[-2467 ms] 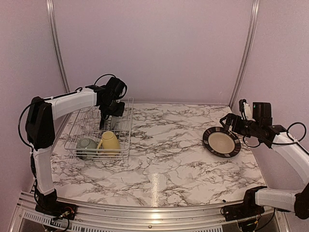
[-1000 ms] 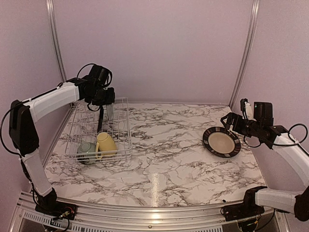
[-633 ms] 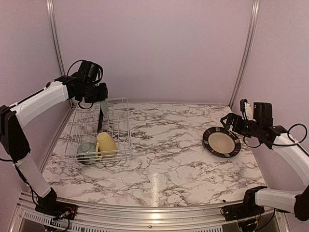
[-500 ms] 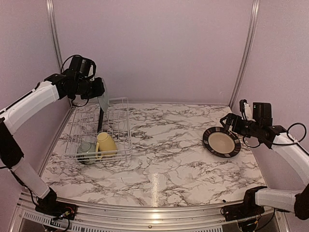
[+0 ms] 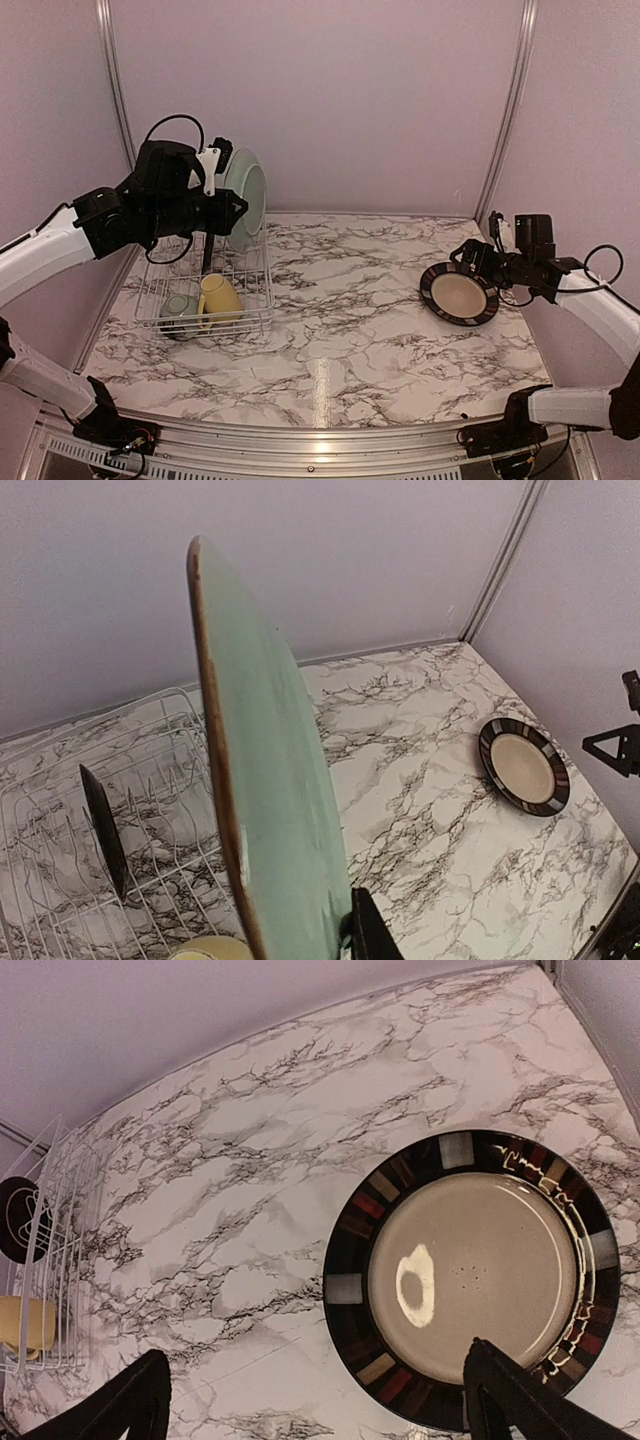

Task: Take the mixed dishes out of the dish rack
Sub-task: Pass from the left arm to the right

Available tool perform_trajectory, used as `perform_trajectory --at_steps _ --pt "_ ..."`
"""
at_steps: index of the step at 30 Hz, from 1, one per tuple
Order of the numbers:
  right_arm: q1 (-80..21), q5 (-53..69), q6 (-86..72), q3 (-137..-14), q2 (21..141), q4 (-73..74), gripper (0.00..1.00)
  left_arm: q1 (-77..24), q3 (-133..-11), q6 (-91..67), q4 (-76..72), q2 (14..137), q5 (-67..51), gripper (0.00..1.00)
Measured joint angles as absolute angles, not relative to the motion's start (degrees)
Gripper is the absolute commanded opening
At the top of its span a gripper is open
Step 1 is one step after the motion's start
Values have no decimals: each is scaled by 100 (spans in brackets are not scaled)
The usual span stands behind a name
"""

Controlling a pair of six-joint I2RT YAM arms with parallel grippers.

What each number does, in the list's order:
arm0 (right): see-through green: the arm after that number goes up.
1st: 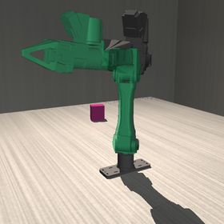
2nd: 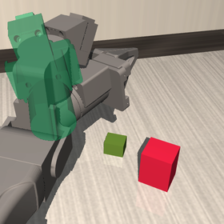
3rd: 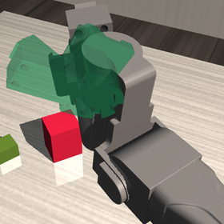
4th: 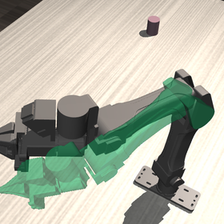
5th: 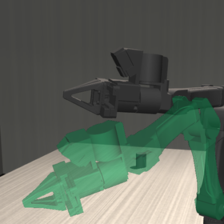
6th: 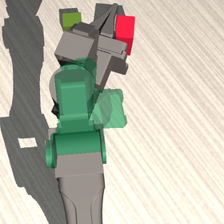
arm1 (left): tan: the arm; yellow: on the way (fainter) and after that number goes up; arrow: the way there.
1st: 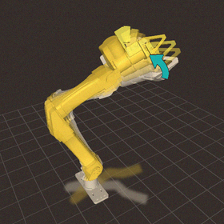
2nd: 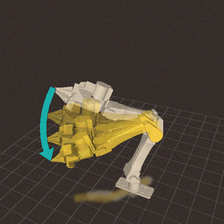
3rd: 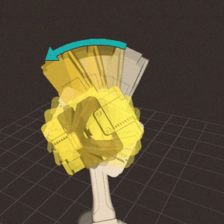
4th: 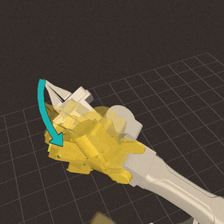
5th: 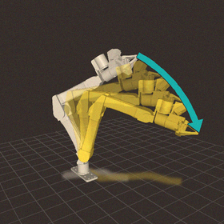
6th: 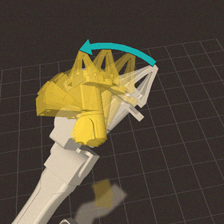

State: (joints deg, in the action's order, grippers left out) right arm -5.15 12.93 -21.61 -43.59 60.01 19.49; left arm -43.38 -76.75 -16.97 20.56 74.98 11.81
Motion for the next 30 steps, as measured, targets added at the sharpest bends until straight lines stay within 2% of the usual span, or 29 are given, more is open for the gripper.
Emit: perform_trajectory --at_steps 9,16,23,30 --pt "-523 1653 -2318 -4364 6143 1933 98 -6399 -7550 58 1636 7795 3310 0" --pt "-528 2338 -2602 -4418 6226 1863 98 -7686 -7459 2711 -132 9181 5522 0" --pt "-613 3546 -3131 -4438 6241 1350 98 -7983 -7043 5231 -2165 10617 6493 0" --pt "-1245 4147 -3719 -4445 6326 709 93 -8003 -7116 6110 -2845 11098 6672 0"
